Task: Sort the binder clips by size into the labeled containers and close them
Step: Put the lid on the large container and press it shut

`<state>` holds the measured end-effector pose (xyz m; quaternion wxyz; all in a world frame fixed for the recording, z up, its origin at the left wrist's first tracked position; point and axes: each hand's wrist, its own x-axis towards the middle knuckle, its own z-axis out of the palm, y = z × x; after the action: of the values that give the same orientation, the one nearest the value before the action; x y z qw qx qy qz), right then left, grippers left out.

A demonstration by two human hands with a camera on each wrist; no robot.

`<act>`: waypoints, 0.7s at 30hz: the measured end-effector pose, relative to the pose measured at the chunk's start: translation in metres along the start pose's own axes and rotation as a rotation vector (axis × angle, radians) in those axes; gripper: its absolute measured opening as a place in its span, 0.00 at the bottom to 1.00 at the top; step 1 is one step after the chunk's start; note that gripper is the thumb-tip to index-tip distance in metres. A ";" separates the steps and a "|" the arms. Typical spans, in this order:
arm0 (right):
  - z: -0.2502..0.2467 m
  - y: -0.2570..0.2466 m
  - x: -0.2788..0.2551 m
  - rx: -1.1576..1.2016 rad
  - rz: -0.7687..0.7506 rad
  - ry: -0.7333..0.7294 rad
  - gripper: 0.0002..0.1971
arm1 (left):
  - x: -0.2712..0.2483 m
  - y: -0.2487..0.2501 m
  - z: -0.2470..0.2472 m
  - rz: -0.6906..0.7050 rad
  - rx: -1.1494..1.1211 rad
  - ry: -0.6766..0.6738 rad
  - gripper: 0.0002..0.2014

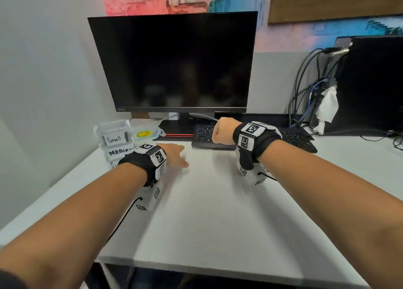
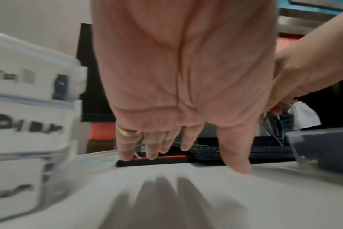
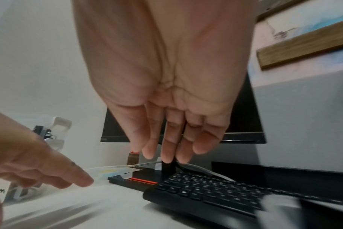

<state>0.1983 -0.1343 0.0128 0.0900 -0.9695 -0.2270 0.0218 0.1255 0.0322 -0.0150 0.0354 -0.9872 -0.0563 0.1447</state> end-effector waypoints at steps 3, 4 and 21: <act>0.010 -0.029 0.018 0.024 -0.054 -0.023 0.16 | -0.008 -0.030 0.007 -0.042 0.041 -0.030 0.40; 0.012 -0.036 0.023 0.018 -0.061 -0.036 0.16 | -0.009 -0.037 0.009 -0.042 0.044 -0.034 0.41; 0.062 -0.162 0.133 -0.302 -0.273 -0.181 0.21 | 0.005 -0.113 0.024 0.098 -0.021 -0.216 0.41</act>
<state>0.2415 0.0777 -0.0181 -0.0746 -0.9263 -0.3640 0.0620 0.1115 0.1465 -0.0298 0.0118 -0.9677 -0.0131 0.2514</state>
